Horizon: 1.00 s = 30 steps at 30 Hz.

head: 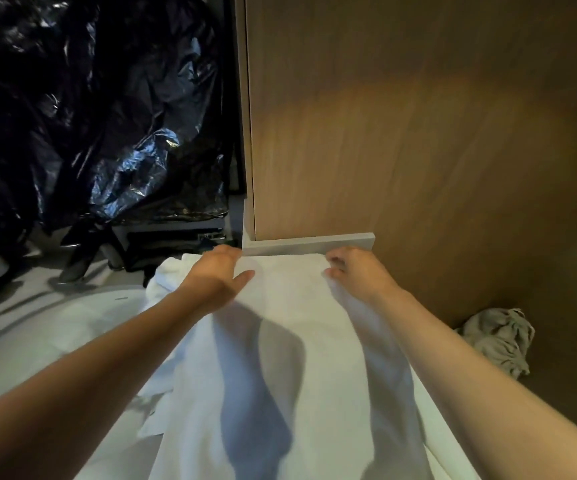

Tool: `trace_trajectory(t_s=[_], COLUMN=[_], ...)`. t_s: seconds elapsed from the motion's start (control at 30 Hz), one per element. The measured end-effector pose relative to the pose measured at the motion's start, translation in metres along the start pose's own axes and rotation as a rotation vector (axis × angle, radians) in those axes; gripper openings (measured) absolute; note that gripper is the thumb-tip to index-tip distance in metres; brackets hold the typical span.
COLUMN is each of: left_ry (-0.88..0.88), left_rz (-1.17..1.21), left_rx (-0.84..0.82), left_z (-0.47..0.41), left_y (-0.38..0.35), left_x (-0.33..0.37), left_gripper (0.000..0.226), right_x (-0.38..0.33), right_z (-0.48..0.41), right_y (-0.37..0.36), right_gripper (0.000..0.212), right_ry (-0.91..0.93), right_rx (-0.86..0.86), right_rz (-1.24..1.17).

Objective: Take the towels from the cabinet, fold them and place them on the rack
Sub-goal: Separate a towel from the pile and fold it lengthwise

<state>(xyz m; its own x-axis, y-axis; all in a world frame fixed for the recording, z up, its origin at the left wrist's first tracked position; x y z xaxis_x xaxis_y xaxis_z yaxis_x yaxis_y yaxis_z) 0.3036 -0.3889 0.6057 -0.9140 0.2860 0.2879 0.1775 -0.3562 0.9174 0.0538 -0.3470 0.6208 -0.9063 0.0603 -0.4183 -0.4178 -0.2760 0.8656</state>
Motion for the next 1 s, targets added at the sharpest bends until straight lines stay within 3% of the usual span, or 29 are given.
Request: trace_trajectory(t_s=[0.3, 0.43, 0.6, 0.77, 0.87, 1.0], left_ry=[-0.029, -0.007, -0.033, -0.072, -0.177, -0.336], left_rz=[-0.149, -0.184, -0.064, -0.125, -0.212, -0.286], left_rx=[-0.008, -0.072, -0.011, 0.024, 0.056, 0.081], left_z=[-0.022, -0.023, -0.013, 0.004, 0.026, 0.063], left_y=[0.003, 0.004, 0.014, 0.049, 0.065, 0.077], left_x=[-0.009, -0.011, -0.01, 0.002, 0.01, 0.022], left_gripper=[0.032, 0.032, 0.027, 0.023, 0.024, 0.027], right_x=[0.007, 0.005, 0.001, -0.006, -0.003, 0.001], right_z=[-0.026, -0.024, -0.012, 0.013, 0.033, 0.07], right_y=[-0.001, 0.004, 0.013, 0.027, 0.036, 0.049], right_gripper=[0.033, 0.028, 0.018, 0.022, 0.02, 0.019], right_ry=[0.026, 0.037, 0.076, 0.125, 0.135, 0.121], right_rx=[-0.09, -0.084, -0.001, 0.092, 0.103, 0.245], right_rz=[-0.028, 0.031, 0.054, 0.19, 0.313, 0.315])
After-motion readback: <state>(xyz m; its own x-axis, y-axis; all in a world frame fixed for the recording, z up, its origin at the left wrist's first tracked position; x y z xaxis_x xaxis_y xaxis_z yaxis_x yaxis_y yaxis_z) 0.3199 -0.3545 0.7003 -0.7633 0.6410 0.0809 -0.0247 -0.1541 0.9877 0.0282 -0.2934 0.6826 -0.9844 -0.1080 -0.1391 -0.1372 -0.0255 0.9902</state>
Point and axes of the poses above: each hand's wrist, its own z-axis away from the middle knuckle, its own y-axis out of the back of the hand, x = y × z, the point moved 3 cm from there along -z, towards the middle knuckle, and after that the axes turned 12 degrees about -x, right-handed, at the moved point
